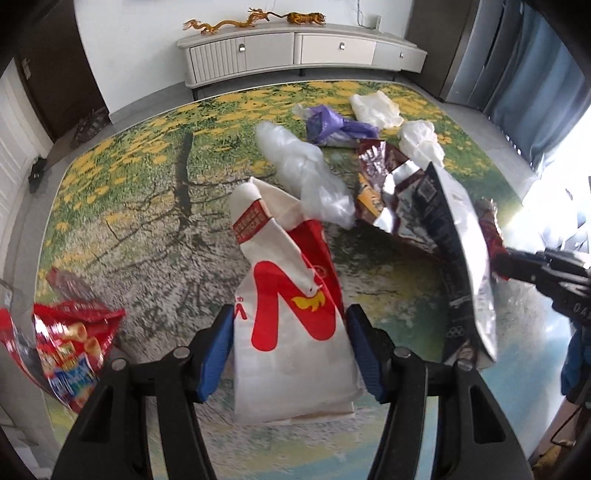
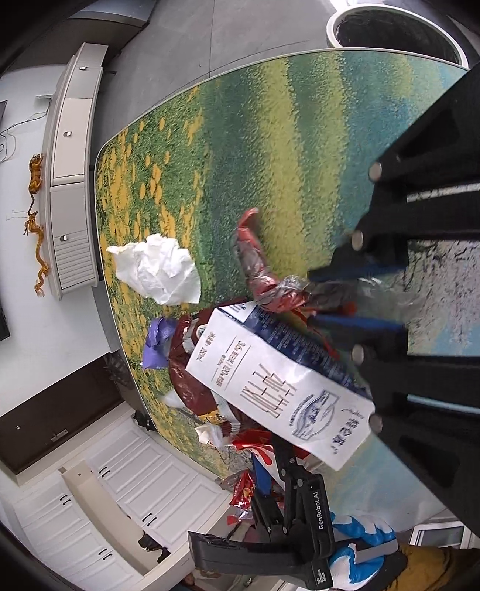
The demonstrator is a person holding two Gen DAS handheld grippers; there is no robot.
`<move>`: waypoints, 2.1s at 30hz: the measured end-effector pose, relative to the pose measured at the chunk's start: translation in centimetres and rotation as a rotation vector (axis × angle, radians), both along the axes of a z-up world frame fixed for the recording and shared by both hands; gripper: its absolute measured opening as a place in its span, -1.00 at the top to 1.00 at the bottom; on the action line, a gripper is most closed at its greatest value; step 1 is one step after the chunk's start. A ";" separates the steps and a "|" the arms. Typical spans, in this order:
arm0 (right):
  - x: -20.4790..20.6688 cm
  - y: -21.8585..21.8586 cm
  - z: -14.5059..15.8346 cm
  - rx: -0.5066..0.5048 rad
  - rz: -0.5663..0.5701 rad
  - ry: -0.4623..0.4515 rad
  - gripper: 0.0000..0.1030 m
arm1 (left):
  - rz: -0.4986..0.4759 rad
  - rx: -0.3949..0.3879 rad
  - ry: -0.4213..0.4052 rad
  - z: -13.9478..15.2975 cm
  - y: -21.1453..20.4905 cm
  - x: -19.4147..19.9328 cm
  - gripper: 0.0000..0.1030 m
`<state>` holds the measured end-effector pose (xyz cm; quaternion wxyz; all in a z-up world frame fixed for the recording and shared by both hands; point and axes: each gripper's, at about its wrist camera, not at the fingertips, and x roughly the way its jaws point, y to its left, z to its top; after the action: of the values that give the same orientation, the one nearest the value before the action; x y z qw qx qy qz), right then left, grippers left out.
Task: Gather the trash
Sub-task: 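Grasp the white red-logo bag with the left tool while the right tool grasps the red foil wrapper, then carry both items to the white bin and open both tools over it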
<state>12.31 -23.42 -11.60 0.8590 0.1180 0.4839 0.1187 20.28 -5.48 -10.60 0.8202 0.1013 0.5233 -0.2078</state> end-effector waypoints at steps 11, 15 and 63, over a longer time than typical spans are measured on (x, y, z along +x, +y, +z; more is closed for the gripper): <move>-4.0 -0.7 2.2 0.031 0.002 -0.064 0.81 | 0.113 -0.126 -0.022 1.9 2.4 -4.3 -0.12; -6.0 -1.0 3.7 0.038 0.003 -0.106 0.81 | 0.136 -0.167 -0.063 3.7 3.6 -6.2 -0.12; -20.0 -33.5 -4.4 0.116 -0.681 -0.048 0.75 | -0.485 -0.168 0.078 1.7 -43.7 -15.2 -0.14</move>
<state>-7.65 -56.94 -15.95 0.8524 0.3183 0.3888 -0.1448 5.05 -49.23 -8.86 0.7313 0.1472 0.4957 -0.4448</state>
